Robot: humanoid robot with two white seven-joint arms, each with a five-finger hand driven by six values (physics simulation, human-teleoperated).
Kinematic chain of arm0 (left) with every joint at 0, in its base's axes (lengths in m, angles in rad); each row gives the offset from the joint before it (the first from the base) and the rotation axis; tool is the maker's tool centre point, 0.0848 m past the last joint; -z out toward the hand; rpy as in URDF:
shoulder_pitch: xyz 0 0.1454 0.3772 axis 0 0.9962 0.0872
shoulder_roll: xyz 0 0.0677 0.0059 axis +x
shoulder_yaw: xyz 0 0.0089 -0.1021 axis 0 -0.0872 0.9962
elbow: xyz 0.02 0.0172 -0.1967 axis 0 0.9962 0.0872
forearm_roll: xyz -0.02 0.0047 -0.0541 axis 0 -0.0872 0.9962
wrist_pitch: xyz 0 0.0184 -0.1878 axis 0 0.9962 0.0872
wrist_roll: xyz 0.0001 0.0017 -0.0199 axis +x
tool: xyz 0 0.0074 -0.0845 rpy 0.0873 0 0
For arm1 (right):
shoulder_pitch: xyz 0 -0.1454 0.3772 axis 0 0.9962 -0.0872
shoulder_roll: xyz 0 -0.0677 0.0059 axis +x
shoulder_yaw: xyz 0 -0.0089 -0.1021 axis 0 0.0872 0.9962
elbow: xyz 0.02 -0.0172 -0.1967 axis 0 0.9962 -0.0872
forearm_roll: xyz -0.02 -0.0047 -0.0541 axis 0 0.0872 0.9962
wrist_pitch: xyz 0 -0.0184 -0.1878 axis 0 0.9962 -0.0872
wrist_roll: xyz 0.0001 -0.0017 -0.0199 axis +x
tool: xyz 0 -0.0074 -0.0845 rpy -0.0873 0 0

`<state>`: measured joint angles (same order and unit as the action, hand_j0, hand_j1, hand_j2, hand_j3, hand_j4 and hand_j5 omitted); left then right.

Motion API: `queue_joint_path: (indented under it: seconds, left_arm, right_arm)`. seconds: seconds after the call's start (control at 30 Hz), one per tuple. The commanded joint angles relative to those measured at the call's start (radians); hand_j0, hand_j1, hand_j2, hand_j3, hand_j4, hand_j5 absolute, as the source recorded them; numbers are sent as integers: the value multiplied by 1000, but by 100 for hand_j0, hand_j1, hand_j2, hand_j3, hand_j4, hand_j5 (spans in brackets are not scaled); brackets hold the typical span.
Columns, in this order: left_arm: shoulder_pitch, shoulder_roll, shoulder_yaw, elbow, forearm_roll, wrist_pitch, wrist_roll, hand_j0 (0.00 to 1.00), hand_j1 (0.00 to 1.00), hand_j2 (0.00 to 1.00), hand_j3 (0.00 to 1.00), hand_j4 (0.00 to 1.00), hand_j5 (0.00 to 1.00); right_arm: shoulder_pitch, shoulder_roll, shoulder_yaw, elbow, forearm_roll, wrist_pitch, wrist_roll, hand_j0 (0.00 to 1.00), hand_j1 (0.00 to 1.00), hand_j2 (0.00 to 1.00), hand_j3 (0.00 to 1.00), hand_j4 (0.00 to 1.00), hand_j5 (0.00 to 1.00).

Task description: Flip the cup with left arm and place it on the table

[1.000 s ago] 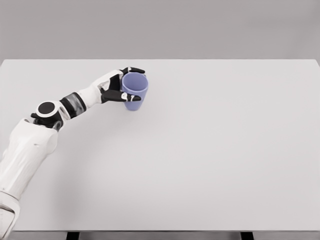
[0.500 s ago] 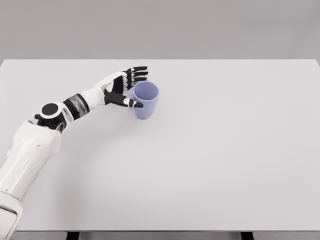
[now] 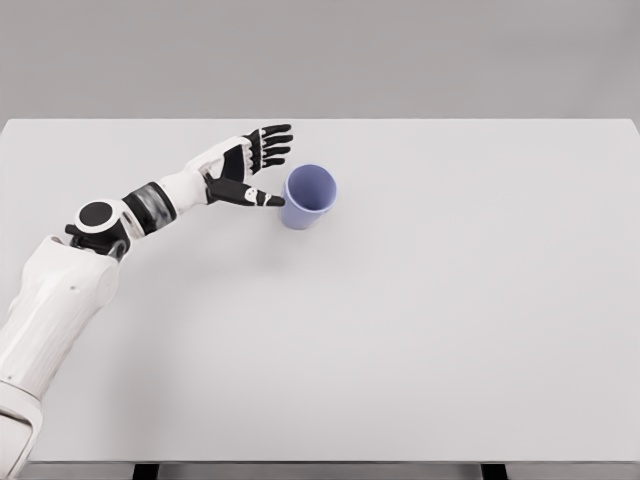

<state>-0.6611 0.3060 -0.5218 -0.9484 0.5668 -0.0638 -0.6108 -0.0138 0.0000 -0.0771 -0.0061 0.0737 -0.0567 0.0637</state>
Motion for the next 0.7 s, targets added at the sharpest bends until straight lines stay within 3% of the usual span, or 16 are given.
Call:
queue_joint_path:
  seconds: [0.0,0.17,0.4,0.47,0.53,0.67]
  left_arm:
    - [0,2,2,-1,8,1,0,100,100,100,100,100,100]
    - [-20,18,2,3,10,1,0,100,100,100,100,100,100]
    - [-91,223,-1,7,-71,-91,0,100,100,100,100,100,100]
    - [-91,271,-9,-6,-162,-226,0,100,100,100,100,100,100]
    - [-91,303,-9,-6,-323,-356,0,100,100,100,100,100,100]
    - [-75,321,-12,-3,-403,-511,0,100,100,100,100,100,100]
  right_arm:
    - [0,0,0,0,0,0,1,100,100,100,100,100,100]
    - [0,0,0,0,0,0,-1,100,100,100,100,100,100]
    - [0,0,-1,0,0,0,-1,100,100,100,100,100,100]
    - [0,0,-1,0,0,0,-1,100,100,100,100,100,100]
    - [0,0,0,0,0,0,-1,100,100,100,100,100,100]
    - [0,0,0,0,0,0,1,100,100,100,100,100,100]
